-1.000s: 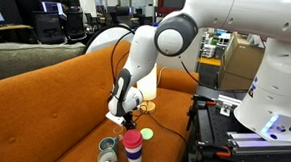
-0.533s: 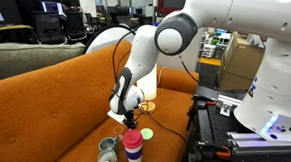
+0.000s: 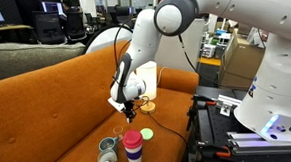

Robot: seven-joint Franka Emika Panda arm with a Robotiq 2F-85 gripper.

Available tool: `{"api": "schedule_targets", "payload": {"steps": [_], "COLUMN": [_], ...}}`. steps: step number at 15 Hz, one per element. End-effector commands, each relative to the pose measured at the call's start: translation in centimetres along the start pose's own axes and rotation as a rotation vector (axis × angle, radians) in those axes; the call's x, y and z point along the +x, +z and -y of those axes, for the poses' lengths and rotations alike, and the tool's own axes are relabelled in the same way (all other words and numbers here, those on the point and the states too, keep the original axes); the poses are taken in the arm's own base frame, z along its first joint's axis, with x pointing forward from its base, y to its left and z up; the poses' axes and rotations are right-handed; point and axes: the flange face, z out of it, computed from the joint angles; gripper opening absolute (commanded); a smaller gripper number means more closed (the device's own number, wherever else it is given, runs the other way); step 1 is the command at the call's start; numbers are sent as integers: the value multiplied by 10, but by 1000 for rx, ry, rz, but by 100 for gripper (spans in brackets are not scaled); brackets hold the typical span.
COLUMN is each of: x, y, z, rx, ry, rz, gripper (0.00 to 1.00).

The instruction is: Put the white block in the black container

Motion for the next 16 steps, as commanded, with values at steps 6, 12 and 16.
{"api": "schedule_targets", "payload": {"steps": [6, 12, 16], "x": [-52, -112, -148], "y": [-94, -119, -109], "z": [-15, -40, -60], "rx": [198, 210, 157], "ry": [-230, -504, -653], "rz": [189, 287, 300], "gripper": [7, 7, 7]}}
